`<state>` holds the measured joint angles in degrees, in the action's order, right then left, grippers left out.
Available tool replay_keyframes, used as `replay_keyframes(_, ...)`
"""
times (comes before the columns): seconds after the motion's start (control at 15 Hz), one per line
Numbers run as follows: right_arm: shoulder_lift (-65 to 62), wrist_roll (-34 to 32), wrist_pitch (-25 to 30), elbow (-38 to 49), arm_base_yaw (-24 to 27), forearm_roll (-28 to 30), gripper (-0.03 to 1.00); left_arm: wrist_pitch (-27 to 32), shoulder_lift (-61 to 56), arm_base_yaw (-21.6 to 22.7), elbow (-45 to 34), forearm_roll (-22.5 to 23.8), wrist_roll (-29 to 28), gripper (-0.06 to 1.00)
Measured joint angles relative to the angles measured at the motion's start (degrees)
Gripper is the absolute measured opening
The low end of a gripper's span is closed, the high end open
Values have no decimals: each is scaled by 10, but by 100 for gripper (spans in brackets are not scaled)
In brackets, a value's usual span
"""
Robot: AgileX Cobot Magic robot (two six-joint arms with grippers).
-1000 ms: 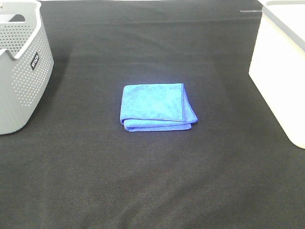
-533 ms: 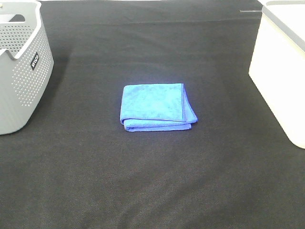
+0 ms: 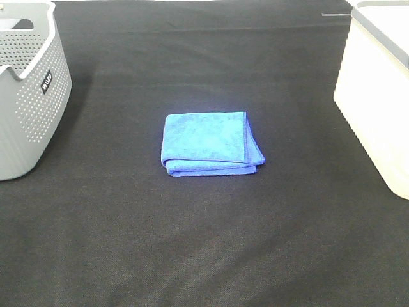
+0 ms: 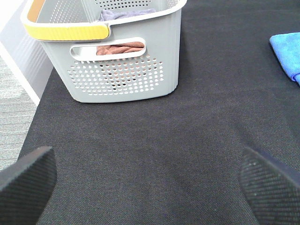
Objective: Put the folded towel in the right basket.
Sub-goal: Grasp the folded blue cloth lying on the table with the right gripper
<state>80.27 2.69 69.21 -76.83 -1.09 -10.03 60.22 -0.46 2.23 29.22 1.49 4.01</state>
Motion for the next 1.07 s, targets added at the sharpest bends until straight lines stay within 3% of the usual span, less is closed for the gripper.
replay_keyframes(0.33,99,2,6,-73,1,-7,96,0,0,0,0,0,0,99)
replay_keyframes(0.6,246,-3,7,-223,-45,-50,96,0,0,0,0,0,0,99)
replay_keyframes(0.93,439,14,5,-340,-97,-189,96,0,0,0,0,0,0,99)
replay_keyframes(1.07,501,18,-15,-346,-97,-207,96,0,0,0,0,0,0,99)
